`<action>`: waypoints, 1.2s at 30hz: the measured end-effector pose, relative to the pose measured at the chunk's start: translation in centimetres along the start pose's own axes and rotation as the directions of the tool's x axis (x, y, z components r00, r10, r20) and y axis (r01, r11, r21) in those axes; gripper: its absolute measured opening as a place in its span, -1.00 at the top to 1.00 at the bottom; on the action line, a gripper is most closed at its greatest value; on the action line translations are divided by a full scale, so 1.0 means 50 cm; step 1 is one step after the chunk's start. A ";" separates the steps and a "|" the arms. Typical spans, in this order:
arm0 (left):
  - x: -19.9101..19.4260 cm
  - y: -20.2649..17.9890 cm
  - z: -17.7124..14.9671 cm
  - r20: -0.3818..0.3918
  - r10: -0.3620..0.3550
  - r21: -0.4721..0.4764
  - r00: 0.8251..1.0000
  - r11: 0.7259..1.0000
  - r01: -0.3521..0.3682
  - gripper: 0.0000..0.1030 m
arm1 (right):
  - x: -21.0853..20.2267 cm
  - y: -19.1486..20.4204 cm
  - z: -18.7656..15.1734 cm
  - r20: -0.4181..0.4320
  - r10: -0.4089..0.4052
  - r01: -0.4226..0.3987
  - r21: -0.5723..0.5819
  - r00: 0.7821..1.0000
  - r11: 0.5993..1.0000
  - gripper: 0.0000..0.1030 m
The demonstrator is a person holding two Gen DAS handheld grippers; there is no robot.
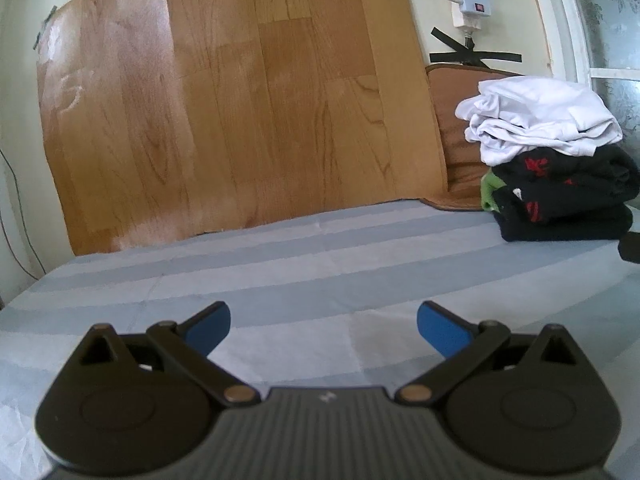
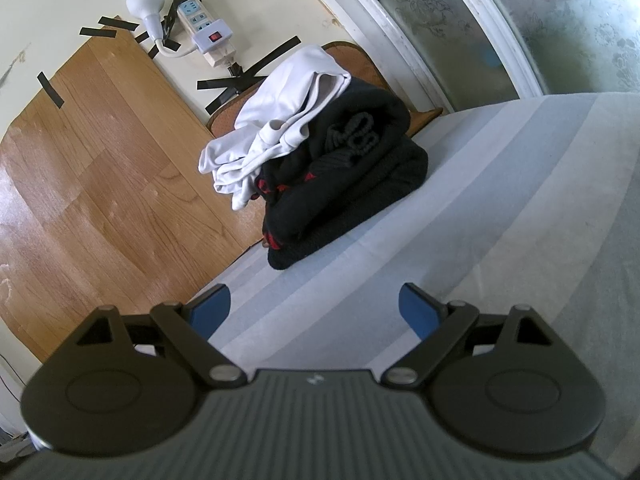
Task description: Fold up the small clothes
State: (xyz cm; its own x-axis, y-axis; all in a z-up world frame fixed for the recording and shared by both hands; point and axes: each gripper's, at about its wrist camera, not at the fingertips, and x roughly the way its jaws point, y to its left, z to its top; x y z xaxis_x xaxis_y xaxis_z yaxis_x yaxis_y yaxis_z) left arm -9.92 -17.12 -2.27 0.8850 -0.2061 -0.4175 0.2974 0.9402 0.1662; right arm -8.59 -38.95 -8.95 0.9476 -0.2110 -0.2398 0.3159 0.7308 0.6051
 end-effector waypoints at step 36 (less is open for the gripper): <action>0.000 -0.033 0.030 -0.163 -0.018 0.077 0.986 0.997 0.031 -1.00 | 0.001 -0.002 0.001 -0.021 0.021 -0.021 0.002 1.000 1.000 -0.81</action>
State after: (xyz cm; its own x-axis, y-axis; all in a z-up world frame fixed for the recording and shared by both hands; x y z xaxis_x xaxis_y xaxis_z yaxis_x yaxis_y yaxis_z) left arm -9.86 -19.06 -1.22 0.8093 -0.1764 -0.5603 0.3516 0.9096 0.2214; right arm -8.59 -39.07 -8.96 0.9527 -0.1823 -0.2430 0.2963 0.7336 0.6116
